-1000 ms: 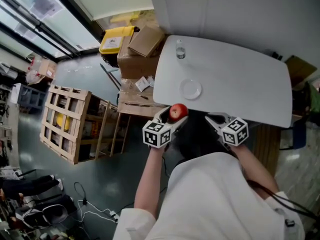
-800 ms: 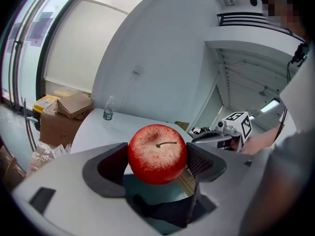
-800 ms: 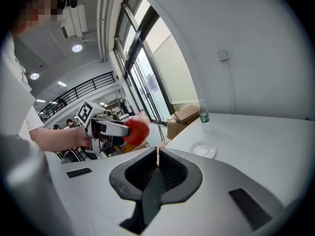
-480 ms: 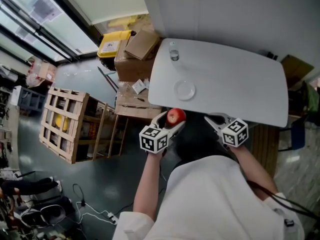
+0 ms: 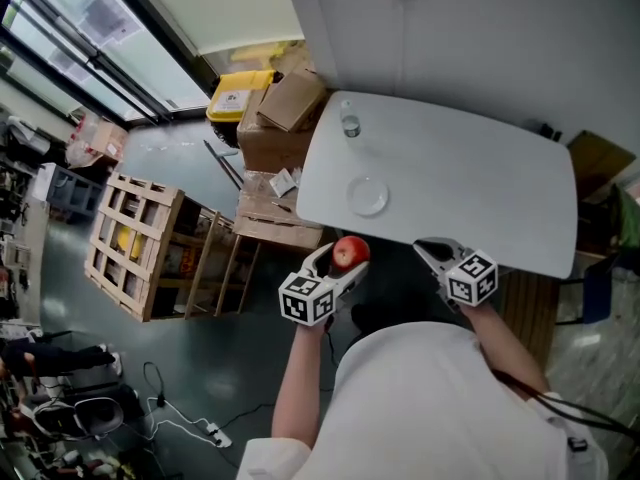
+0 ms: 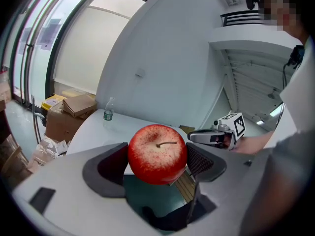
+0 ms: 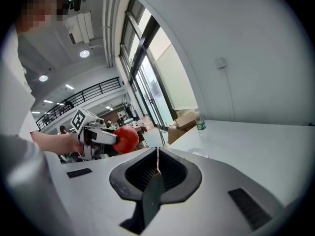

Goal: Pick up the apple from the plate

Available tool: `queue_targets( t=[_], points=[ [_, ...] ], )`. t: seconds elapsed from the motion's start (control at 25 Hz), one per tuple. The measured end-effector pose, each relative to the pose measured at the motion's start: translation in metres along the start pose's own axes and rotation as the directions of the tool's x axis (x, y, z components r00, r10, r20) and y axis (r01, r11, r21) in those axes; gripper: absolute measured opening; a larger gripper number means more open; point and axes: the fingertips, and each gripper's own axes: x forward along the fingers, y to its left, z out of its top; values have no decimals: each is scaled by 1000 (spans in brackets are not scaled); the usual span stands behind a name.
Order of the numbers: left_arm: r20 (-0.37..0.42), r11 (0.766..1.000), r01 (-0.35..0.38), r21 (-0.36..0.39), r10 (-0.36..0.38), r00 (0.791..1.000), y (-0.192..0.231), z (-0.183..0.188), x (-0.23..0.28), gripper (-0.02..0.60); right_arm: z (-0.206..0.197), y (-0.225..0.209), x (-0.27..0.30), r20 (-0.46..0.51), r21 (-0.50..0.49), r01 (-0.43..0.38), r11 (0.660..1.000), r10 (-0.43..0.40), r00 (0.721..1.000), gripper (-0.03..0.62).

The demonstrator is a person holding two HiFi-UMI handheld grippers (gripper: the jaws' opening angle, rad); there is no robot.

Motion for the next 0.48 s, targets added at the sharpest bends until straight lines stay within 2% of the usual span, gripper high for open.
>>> queue_targets(
  t=[0.48],
  points=[
    [19,1000,-17,-19,17,1000,-7,0,6,371,10,-10,1,7,-18,-31,999,31,999,37]
  ],
)
